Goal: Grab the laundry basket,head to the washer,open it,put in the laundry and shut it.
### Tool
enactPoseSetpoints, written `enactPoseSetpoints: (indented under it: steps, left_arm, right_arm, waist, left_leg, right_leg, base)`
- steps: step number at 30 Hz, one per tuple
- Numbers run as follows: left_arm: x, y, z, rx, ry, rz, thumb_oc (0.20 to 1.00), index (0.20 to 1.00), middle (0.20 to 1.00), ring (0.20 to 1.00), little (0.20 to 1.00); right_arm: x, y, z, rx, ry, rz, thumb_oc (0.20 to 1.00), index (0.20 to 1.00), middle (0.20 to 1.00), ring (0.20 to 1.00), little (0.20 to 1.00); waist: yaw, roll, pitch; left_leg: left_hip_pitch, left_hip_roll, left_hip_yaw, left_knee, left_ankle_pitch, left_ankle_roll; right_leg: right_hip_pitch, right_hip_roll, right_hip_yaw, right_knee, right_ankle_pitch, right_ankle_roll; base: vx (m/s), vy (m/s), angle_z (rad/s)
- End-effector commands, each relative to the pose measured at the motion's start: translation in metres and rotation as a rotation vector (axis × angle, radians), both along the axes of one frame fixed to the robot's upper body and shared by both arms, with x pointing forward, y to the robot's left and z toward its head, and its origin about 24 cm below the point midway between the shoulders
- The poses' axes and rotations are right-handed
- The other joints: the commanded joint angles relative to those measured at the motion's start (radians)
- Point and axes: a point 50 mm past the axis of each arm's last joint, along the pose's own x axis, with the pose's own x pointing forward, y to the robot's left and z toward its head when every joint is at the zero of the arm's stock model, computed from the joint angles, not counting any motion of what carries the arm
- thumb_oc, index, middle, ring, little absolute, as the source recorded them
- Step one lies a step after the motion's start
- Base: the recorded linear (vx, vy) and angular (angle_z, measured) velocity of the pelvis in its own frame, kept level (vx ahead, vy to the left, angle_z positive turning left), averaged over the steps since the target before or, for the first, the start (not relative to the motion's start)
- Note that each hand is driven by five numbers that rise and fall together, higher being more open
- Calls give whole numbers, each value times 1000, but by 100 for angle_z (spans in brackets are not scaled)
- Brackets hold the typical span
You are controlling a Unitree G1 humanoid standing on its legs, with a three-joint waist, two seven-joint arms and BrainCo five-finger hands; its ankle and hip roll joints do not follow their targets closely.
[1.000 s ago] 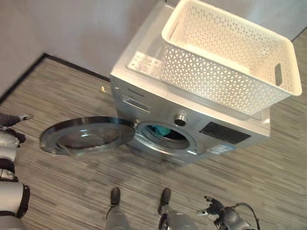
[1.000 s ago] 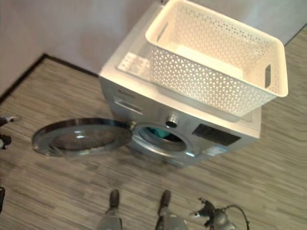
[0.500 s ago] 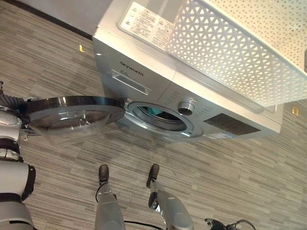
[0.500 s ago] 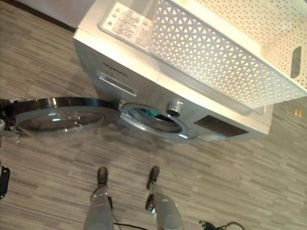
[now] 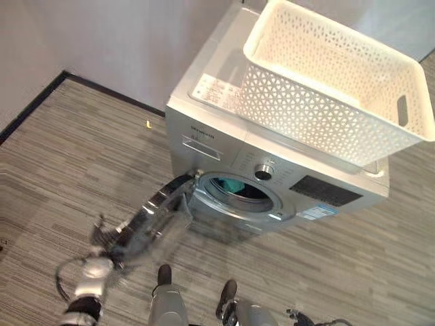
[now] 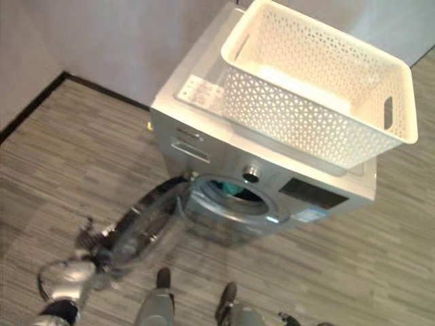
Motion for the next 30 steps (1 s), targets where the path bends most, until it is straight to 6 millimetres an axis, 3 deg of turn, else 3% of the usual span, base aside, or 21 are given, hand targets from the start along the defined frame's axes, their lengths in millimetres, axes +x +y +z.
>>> enactPoseSetpoints:
  steps: [1,2,3,4,5,6,7,8,9,10,11,13,14,15,22,25,30]
  left_arm:
    - [12,-52,1,-188,-80,-124,1000,1000,1000,1000,1000]
    - [12,-52,1,-189,-80,-124,1000,1000,1000,1000,1000]
    - [11,-59,3,-218,-93,-155,1000,1000,1000,1000,1000]
    - [13,-62,5,-228,-102,-163,1000,1000,1000,1000,1000]
    - [17,-63,11,-248,-138,-173,1000,1000,1000,1000,1000]
    - [17,-63,11,-248,-138,-173,1000,1000,1000,1000,1000]
    - [21,-77,13,-275,-155,-225,1000,1000,1000,1000,1000]
    - [18,-80,13,-288,-158,-243,1000,1000,1000,1000,1000]
    - [18,-80,13,-288,-158,-243,1000,1000,1000,1000,1000]
    - [12,-85,10,-302,-142,-281,1000,1000,1000,1000,1000]
    - [9,-88,6,-304,-117,-296,1000,1000,1000,1000,1000]
    - [9,-90,5,-300,-113,-292,1000,1000,1000,1000,1000]
    - [9,-90,5,-300,-113,-292,1000,1000,1000,1000,1000]
    - [10,-91,6,-293,-113,-307,1000,1000,1000,1000,1000]
    - [13,-106,2,-285,-70,-397,1000,1000,1000,1000,1000]
    - [27,-133,7,-329,-82,-468,1000,1000,1000,1000,1000]
    - [65,-210,35,-410,-150,-653,1000,1000,1000,1000,1000]
  right_arm:
    - [66,3,36,10,-286,105,1000,1000,1000,1000,1000]
    - [65,3,36,9,-286,105,1000,1000,1000,1000,1000]
    - [92,4,57,21,-402,130,1000,1000,1000,1000,1000]
    - [99,4,63,24,-439,130,1000,1000,1000,1000,1000]
    - [105,5,70,32,-472,143,1000,1000,1000,1000,1000]
    - [105,5,70,32,-471,143,1000,1000,1000,1000,1000]
    - [88,-15,49,-54,-356,93,1000,1000,1000,1000,1000]
    - [81,-22,42,-91,-306,81,1000,1000,1000,1000,1000]
    - [81,-22,42,-91,-306,81,1000,1000,1000,1000,1000]
    - [66,-36,33,-146,-227,56,1000,1000,1000,1000,1000]
    - [55,-43,28,-173,-179,29,1000,1000,1000,1000,1000]
    - [32,-50,20,-191,-103,-32,1000,1000,1000,1000,1000]
    - [32,-50,20,-191,-103,-32,1000,1000,1000,1000,1000]
    - [12,-57,13,-210,-26,-92,1000,1000,1000,1000,1000]
    - [3,-60,10,-239,24,-110,1000,1000,1000,1000,1000]
    - [-1,-53,7,-225,40,-93,1000,1000,1000,1000,1000]
    - [-2,-43,4,-208,34,-89,1000,1000,1000,1000,1000]
  waist:
    - [-1,28,72]
    - [-1,29,72]
    - [-4,50,69]
    - [-5,60,70]
    - [-5,56,76]
    - [-6,56,76]
    - [-9,47,79]
    - [-17,48,69]
    - [-19,47,67]
    - [-31,59,40]
    - [-46,71,16]
    - [-61,86,-14]
    - [-62,86,-14]
    - [-72,95,-39]
    - [-82,117,-80]
    - [-106,120,-97]
    - [-183,125,-109]
  left_leg:
    - [-86,-15,-110,-45,192,-11]
    - [-85,-15,-111,-47,194,-11]
    - [-83,-4,-129,-125,265,-41]
    - [-89,1,-138,-141,311,-57]
    - [-85,-10,-146,-135,276,-47]
    - [-86,-10,-146,-135,276,-47]
    - [-65,-69,-201,-22,190,-19]
    - [-46,-93,-208,21,128,-6]
    - [-49,-94,-209,22,129,-5]
    - [12,-112,-194,55,36,17]
    - [58,-109,-167,28,-6,29]
    - [78,-108,-160,-18,19,27]
    - [78,-108,-161,-20,20,26]
    - [108,-127,-188,-79,22,26]
    - [193,-115,-148,-147,30,28]
    - [224,-109,-130,-172,32,29]
    - [242,-108,-90,-220,39,30]
  right_leg:
    - [136,45,30,-128,-18,10]
    - [137,45,29,-128,-18,10]
    - [131,63,25,-161,-13,1]
    - [120,67,15,-165,-7,-3]
    - [105,59,14,-167,3,-6]
    - [104,59,14,-167,3,-6]
    - [83,34,13,-173,33,-3]
    - [82,24,12,-184,41,1]
    - [80,23,10,-184,42,2]
    - [81,22,24,-196,44,9]
    - [84,27,24,-196,38,12]
    - [89,32,19,-196,40,11]
    - [89,32,17,-196,40,11]
    - [108,26,2,-196,53,12]
    - [154,27,24,-196,55,18]
    - [166,34,49,-196,53,18]
    - [147,40,92,-196,63,28]
  base:
    - [-209,-276,4]
    - [-282,-263,11]
    - [-209,-133,14]
    - [-303,-179,4]
    - [-170,-83,5]
    - [-230,-125,4]
    - [-167,-89,0]
    - [-170,-86,12]
    - [-49,6,39]
    - [1,34,56]
    - [18,41,19]
    - [6,25,-9]
    - [3,11,43]
    - [22,3,47]
    - [30,35,2]
    - [63,9,-25]
    - [-3,-10,-19]
